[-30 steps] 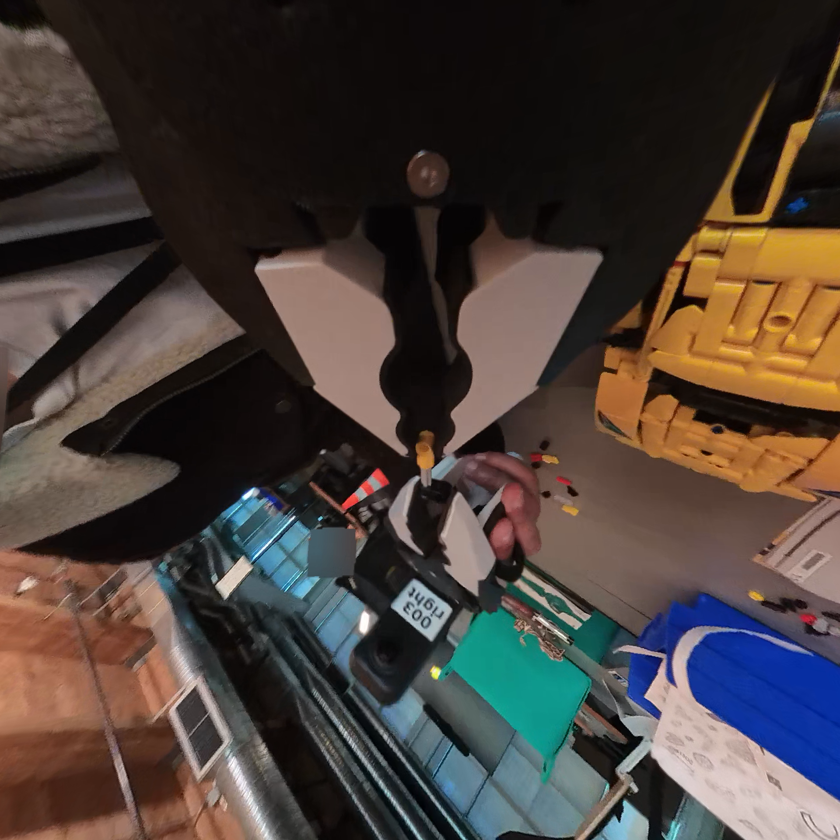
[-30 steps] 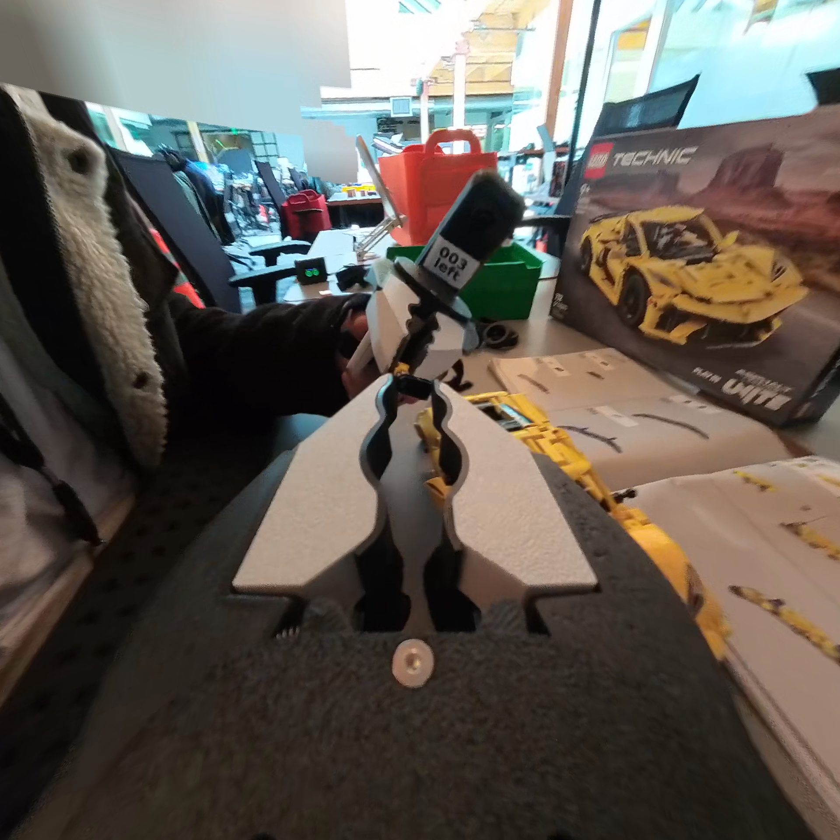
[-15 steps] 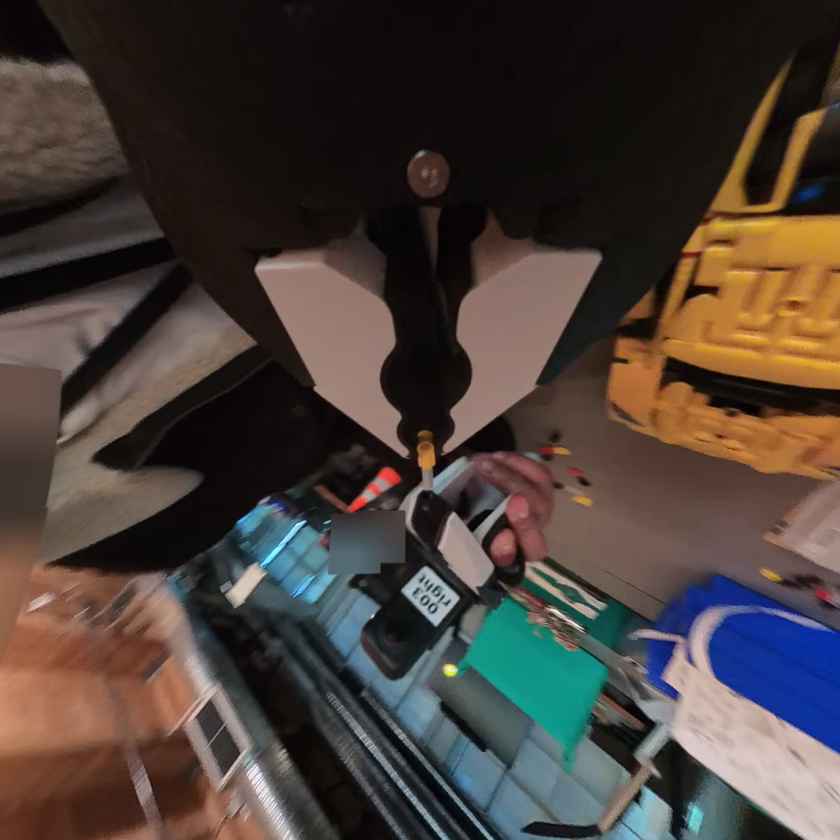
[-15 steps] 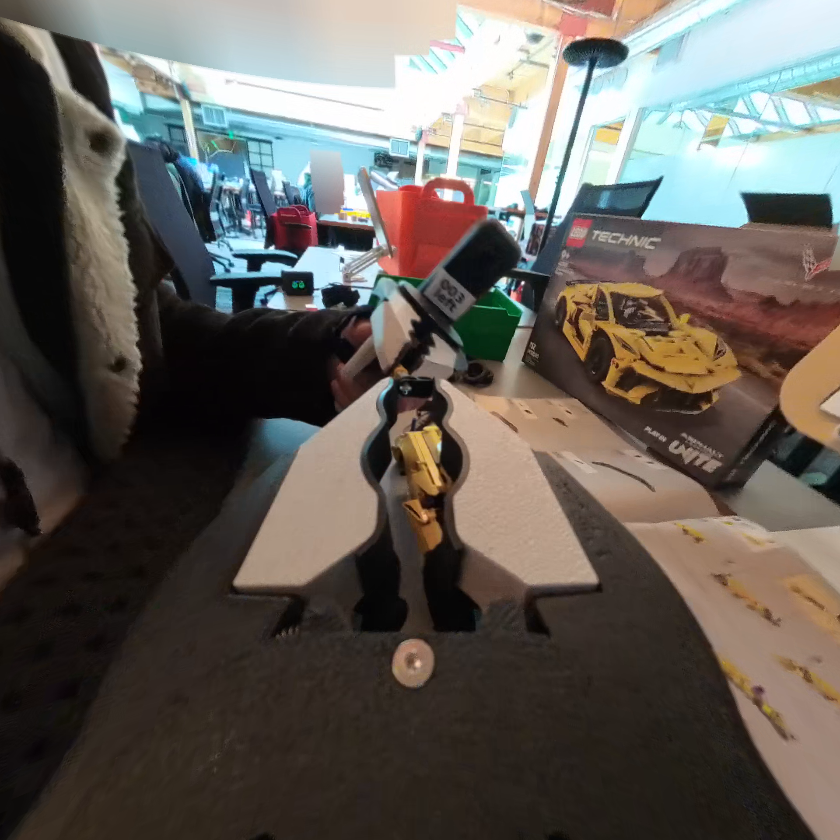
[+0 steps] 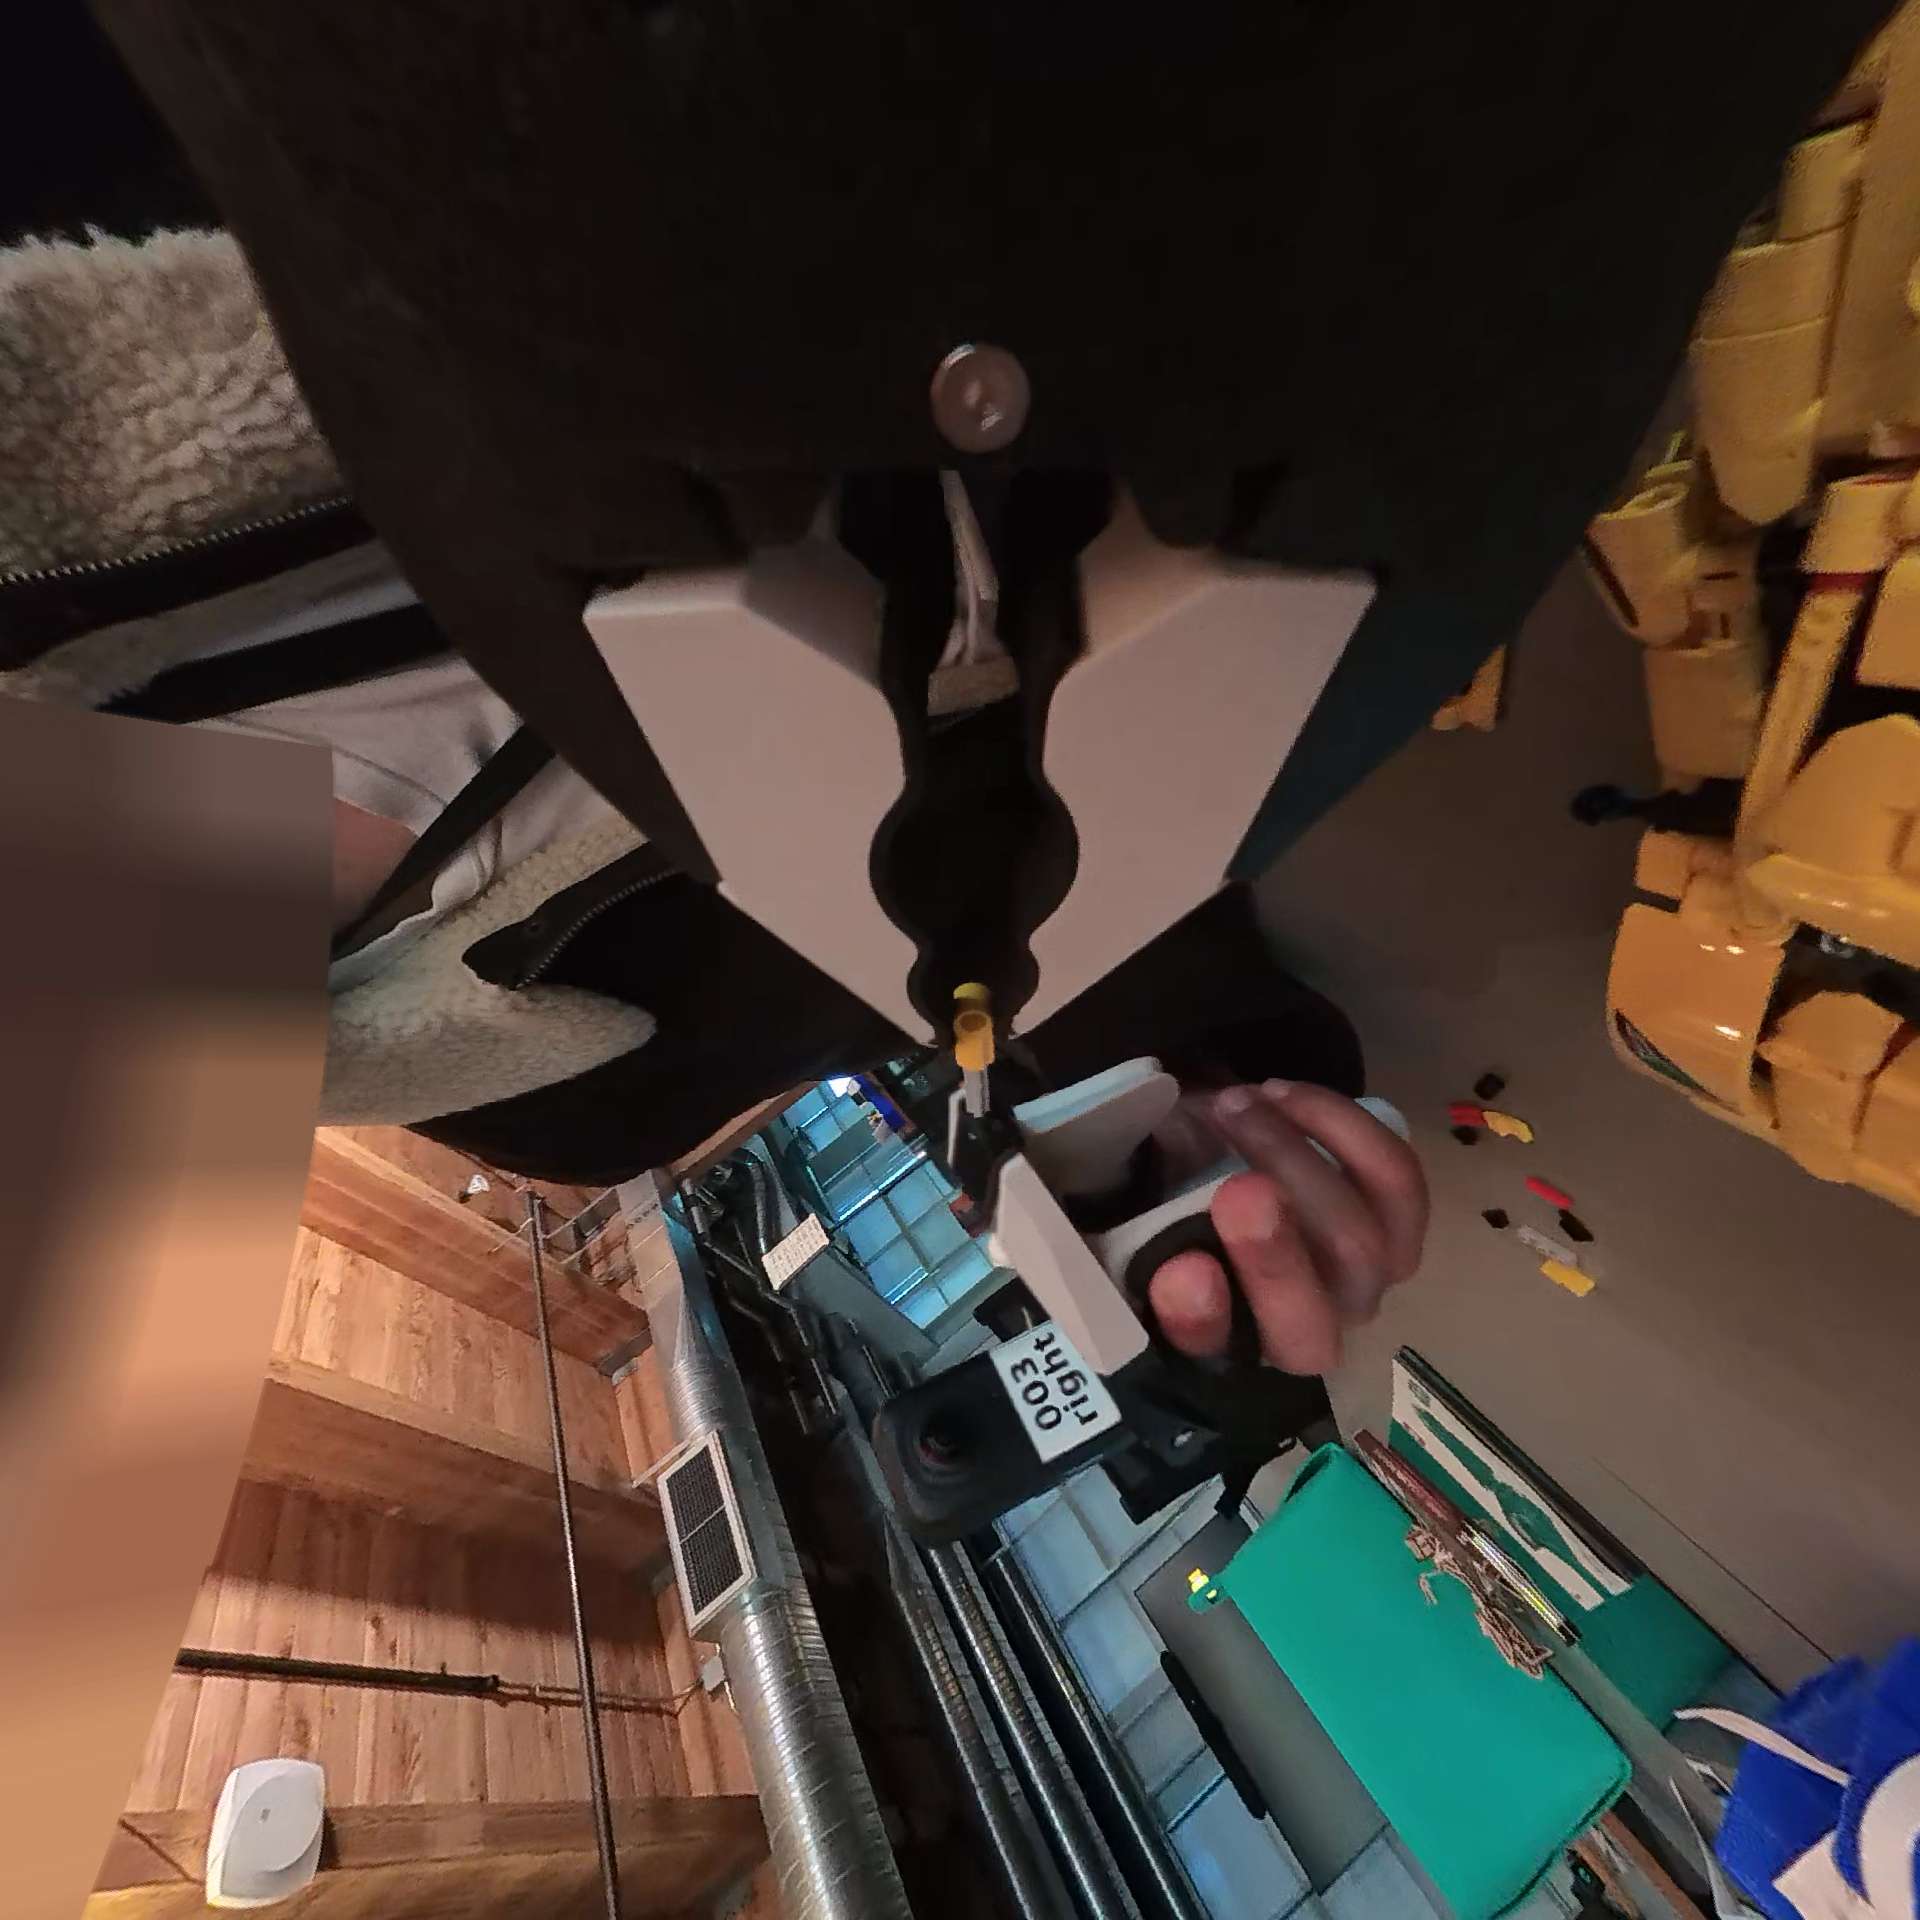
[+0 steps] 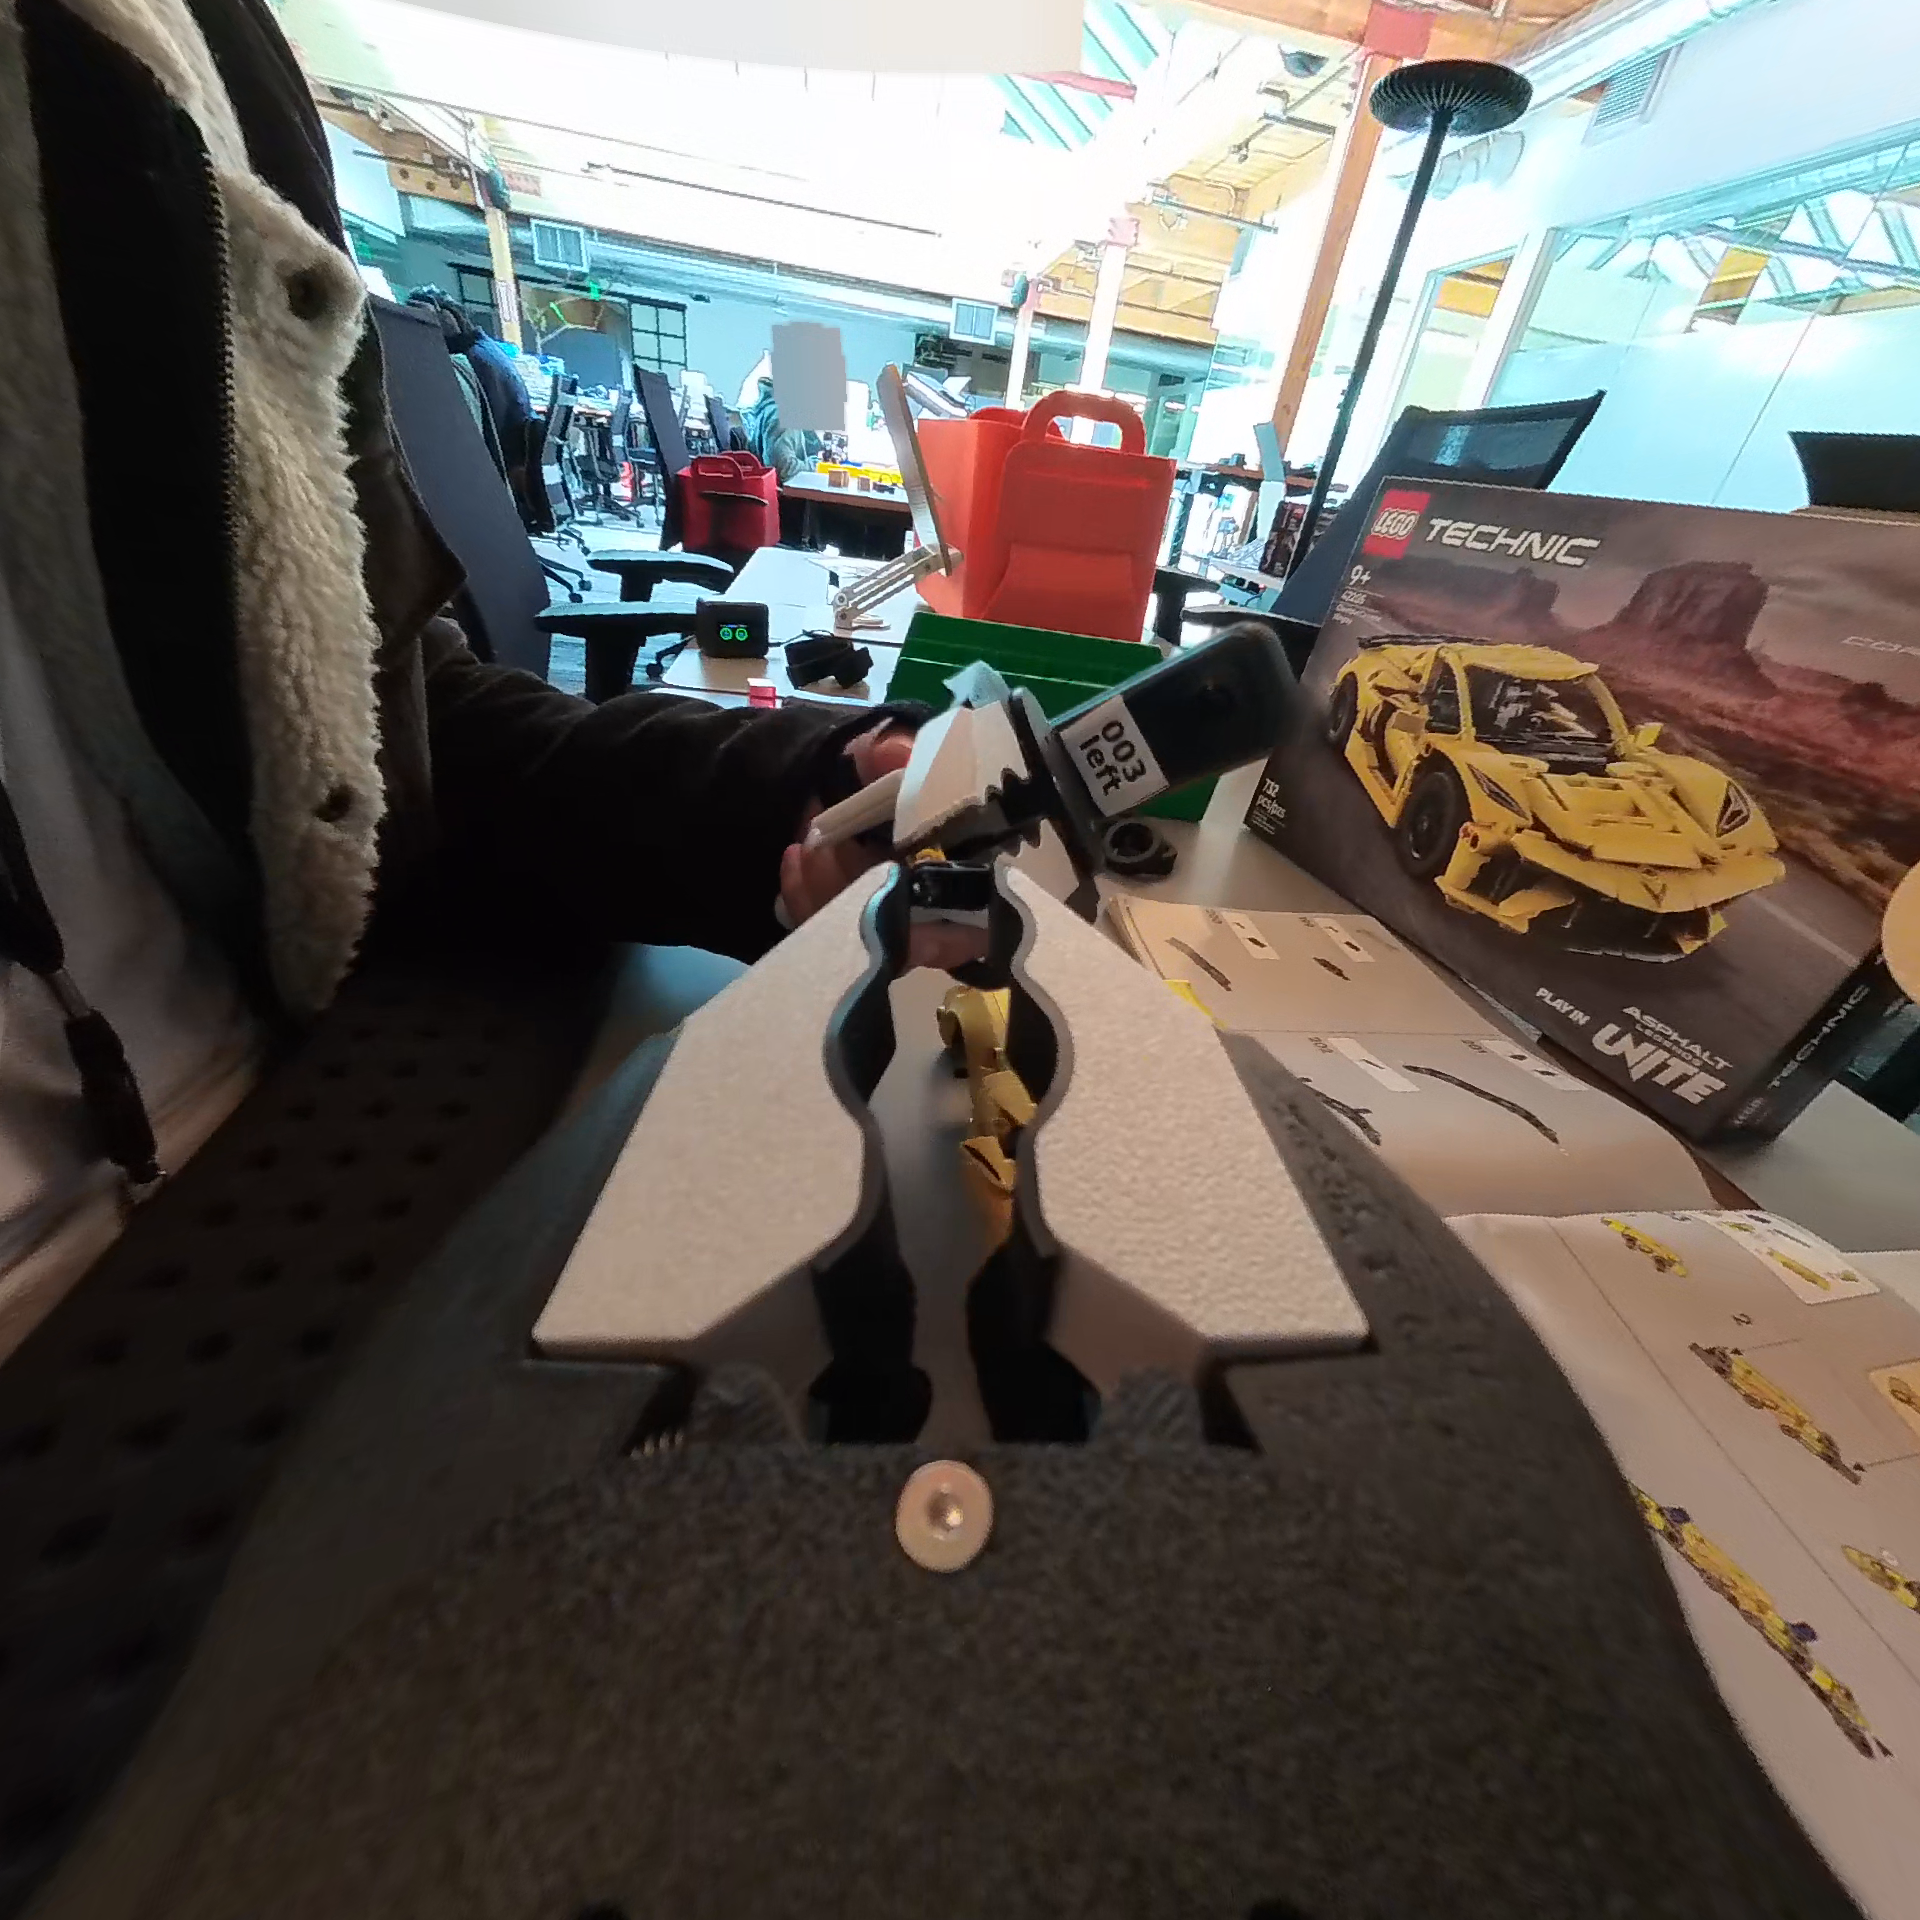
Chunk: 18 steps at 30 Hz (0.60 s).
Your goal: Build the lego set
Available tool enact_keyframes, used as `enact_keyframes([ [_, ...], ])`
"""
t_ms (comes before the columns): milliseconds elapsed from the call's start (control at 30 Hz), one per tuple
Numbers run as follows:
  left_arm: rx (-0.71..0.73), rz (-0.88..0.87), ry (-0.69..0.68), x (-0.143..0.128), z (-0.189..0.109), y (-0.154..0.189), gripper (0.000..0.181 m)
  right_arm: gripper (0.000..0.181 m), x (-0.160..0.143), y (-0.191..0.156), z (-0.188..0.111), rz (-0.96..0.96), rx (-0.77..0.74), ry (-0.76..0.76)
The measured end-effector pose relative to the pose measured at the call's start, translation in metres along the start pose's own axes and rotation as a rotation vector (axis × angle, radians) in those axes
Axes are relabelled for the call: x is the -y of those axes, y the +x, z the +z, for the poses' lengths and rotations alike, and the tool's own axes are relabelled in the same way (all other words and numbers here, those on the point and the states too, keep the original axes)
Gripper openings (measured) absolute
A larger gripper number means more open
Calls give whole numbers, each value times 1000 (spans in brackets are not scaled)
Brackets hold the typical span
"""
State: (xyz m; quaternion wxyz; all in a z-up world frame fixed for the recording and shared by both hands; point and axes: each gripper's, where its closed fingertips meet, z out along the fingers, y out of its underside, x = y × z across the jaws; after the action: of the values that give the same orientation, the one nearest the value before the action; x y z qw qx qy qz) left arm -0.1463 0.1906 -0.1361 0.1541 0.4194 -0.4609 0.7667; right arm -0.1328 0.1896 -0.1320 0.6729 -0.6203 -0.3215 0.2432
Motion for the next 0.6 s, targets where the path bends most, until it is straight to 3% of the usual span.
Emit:
enact_keyframes([
  [600, -32, -145, 53, 4, -3, -9, 7, 14, -7, 9, 0, 98, -2, 18],
])
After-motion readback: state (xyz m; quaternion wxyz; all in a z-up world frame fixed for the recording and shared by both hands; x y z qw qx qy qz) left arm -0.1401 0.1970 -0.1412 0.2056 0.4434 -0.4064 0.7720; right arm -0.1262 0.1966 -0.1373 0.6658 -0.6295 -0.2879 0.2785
